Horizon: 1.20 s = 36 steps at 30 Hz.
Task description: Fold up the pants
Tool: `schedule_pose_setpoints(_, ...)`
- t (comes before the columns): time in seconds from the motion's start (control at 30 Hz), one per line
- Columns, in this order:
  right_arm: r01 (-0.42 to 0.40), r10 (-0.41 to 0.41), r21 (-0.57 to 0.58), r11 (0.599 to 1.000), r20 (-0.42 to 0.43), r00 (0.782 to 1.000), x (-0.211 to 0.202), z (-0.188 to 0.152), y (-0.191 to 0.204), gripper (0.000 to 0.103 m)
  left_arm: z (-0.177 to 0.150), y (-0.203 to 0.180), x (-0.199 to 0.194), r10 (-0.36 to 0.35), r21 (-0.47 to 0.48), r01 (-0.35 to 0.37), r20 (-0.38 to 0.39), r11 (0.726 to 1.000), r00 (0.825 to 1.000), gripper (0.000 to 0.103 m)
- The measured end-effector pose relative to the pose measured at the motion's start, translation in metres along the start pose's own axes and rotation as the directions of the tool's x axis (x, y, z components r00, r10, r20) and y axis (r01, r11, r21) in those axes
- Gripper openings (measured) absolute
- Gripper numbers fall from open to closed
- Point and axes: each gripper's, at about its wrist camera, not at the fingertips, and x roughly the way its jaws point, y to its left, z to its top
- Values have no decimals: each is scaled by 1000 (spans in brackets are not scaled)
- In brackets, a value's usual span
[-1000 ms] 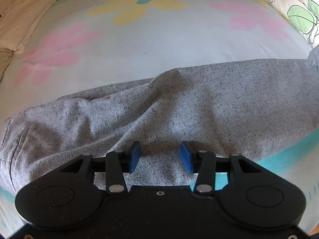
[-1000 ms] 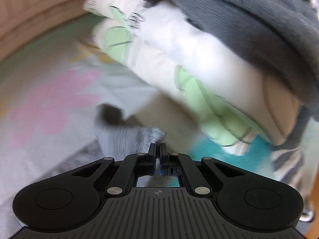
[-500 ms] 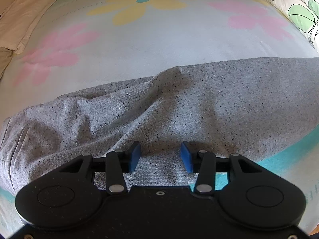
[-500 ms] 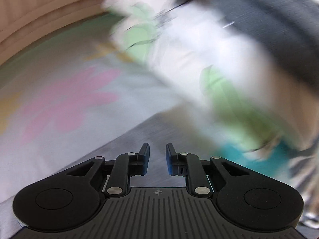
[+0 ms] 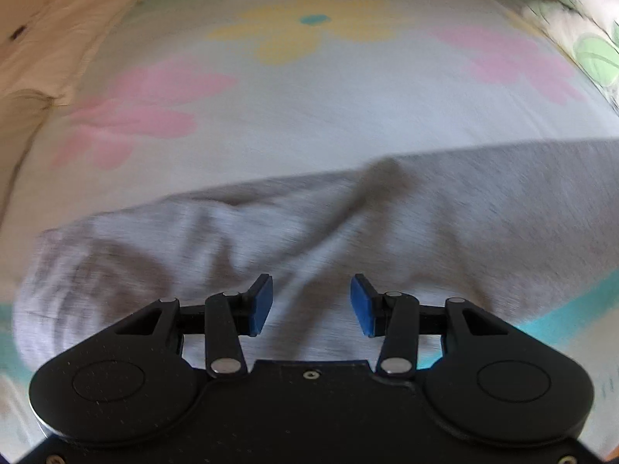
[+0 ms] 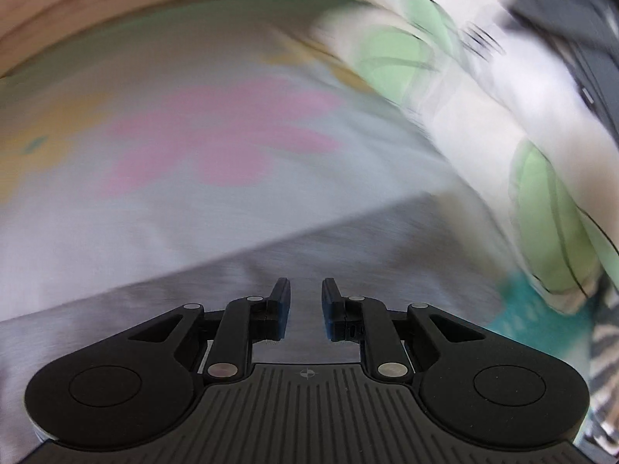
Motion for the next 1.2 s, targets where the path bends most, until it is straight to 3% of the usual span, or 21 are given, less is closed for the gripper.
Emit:
schedule_pose_setpoints(0.17, -198, 201, -102, 975, 20, 979, -31, -3, 66, 18, 0, 58, -11, 73, -121, -69, 25, 990, 997, 53)
schedule_pose_setpoints(0.3, -359, 355, -173, 917, -54, 933, -41, -15, 132, 17, -6, 95, -14, 158, -178, -149, 34, 973, 987, 53)
schedule_pose_setpoints(0.5, -503, 462, -295, 812, -201, 864, -39, -48, 234, 17, -10, 125, 6, 211, -197, -201, 34, 960, 977, 53)
schedule_pose_setpoints(0.57, -522, 463, -347, 779, -243, 852, -43, -63, 267, 17, -8, 133, 16, 214, -190, -204, 35, 960, 976, 53)
schedule_pose_setpoints(0.73, -505, 415, -420, 754, -290, 862, -28, -77, 320, 17, 1, 148, 39, 226, -145, -221, 19, 964, 974, 56)
schedule_pose_setpoints(0.87, -465, 407, -392, 794, -225, 885, -7, -67, 331, 17, 9, 159, 49, 222, -181, -214, 27, 960, 975, 56)
schedule_pose_setpoints(0.93, -466, 414, -336, 819, -217, 884, 6, -63, 328, 17, 11, 164, 52, 240, -186, -229, 37, 955, 970, 56)
schedule_pose_setpoints(1.0, -460, 426, -313, 831, -175, 888, 7, -64, 327, 17, 13, 170, 56, 266, -193, -253, 44, 948, 963, 56)
schedule_pose_setpoints(1.2, -447, 418, -299, 843, -157, 895, -2, -64, 325, 17, 16, 189, 55, 321, -259, -303, 31, 917, 946, 56)
